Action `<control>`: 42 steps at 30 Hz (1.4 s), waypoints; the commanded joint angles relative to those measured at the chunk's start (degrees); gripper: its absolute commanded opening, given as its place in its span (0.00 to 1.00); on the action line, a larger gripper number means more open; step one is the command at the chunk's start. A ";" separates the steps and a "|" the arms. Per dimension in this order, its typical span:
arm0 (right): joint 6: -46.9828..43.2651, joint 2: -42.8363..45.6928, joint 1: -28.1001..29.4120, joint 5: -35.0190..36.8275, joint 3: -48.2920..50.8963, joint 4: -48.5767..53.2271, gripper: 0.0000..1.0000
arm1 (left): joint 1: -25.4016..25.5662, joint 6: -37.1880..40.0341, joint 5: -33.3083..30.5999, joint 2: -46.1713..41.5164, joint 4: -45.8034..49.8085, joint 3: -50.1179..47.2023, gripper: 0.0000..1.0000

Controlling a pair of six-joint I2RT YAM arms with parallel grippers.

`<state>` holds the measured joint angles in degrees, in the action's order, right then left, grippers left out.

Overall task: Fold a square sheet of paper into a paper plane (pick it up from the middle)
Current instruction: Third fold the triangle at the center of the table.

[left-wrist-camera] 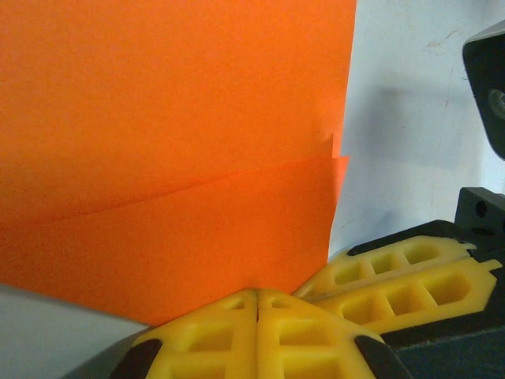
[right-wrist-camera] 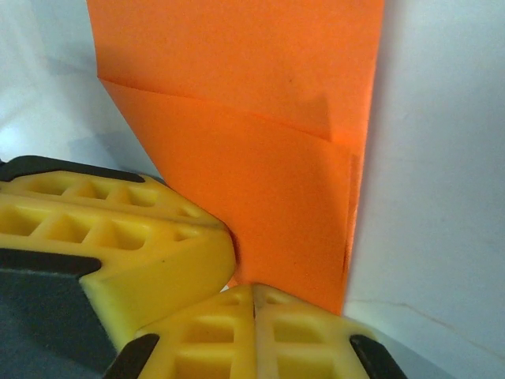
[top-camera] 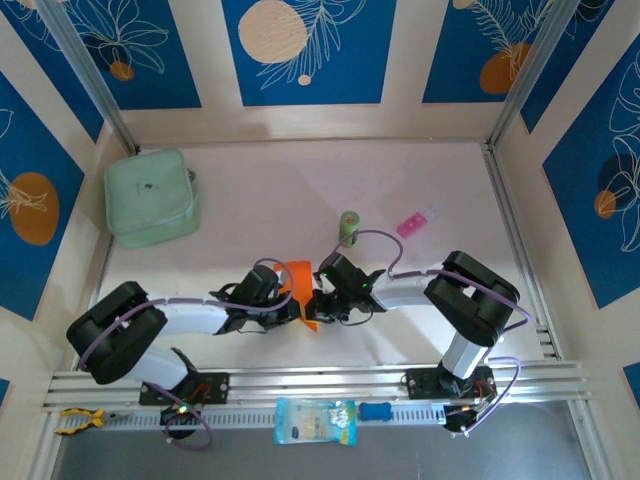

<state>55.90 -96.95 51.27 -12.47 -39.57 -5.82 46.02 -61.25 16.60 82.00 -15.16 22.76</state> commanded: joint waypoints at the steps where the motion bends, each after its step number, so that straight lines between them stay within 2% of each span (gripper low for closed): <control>1: 0.20 -2.85 0.36 2.46 2.40 6.77 0.01 | 0.28 0.21 -3.14 2.29 5.23 -0.22 0.00; 10: -0.37 -2.46 0.36 2.64 2.45 7.54 0.01 | -3.01 4.34 -7.29 -0.38 15.22 2.94 0.00; 22: -0.51 -2.18 0.35 2.43 2.87 7.29 0.01 | -14.56 8.50 -3.07 -1.49 15.07 3.24 0.00; 28: -0.39 -1.49 0.01 2.63 3.44 7.03 0.01 | -18.46 9.75 -1.51 -1.79 14.63 1.21 0.00; 33: -0.62 -1.44 -0.24 2.10 3.49 6.88 0.01 | -20.28 11.04 -0.19 -2.74 16.26 1.92 0.00; 42: -1.07 -1.52 -0.29 1.92 3.01 6.91 0.01 | -19.78 11.51 4.15 -7.27 14.35 3.39 0.02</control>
<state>55.75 -96.95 51.20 -12.49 -38.87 -7.33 26.33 -50.85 19.51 76.73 -0.97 25.65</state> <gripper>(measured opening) 0.053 0.050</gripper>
